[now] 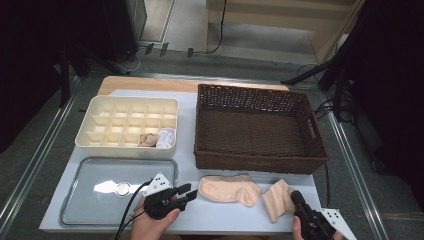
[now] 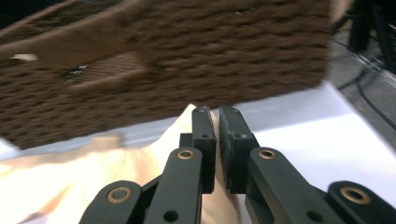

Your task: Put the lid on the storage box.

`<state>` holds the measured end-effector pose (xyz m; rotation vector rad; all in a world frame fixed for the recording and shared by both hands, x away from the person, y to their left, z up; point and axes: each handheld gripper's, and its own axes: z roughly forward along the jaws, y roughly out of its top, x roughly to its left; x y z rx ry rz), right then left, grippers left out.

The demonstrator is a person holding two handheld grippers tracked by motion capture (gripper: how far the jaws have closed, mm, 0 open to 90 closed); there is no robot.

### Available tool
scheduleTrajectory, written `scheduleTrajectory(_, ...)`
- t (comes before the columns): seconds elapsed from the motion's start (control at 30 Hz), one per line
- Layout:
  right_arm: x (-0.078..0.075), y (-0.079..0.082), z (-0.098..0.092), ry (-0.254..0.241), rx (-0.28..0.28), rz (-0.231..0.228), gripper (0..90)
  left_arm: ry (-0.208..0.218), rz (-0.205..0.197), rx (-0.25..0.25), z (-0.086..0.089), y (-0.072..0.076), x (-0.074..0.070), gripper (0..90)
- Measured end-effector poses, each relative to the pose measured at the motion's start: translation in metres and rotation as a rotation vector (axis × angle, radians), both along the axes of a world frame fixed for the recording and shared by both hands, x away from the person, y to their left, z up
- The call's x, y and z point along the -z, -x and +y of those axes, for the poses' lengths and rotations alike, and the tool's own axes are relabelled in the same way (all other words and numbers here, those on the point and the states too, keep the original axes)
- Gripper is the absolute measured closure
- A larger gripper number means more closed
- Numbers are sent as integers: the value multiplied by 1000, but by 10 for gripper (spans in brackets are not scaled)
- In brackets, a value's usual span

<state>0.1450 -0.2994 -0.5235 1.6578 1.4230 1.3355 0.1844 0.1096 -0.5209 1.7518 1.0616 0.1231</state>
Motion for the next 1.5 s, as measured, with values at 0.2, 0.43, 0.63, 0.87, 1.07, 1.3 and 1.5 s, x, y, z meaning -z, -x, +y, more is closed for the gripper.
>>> scheduleTrajectory(0.2, 8, -7, -26, 7, 77, 24, 854, -3, -1, 6, 0, 0, 0, 648)
scheduleTrajectory(0.43, 2, -4, -24, 75, 78, -13, 645, -4, 0, 4, 0, -1, 1, 648)
scheduleTrajectory(0.63, -4, -2, 8, 78, -96, -24, 516, -5, -1, 7, 0, 0, 1, 648)
scheduleTrajectory(0.87, 13, -12, 18, 126, -107, 63, 444, -4, -1, 2, 2, 0, 0, 648)
scheduleTrajectory(1.07, 20, -17, 9, 192, -24, 68, 307, -3, -5, 0, 2, 0, 0, 648)
scheduleTrajectory(1.3, 26, -19, 3, 232, 2, 94, 293, -5, -6, 0, 2, 0, 0, 648)
scheduleTrajectory(1.5, 26, -16, 1, 270, 13, 96, 634, -3, -7, 1, 3, 0, 0, 647)
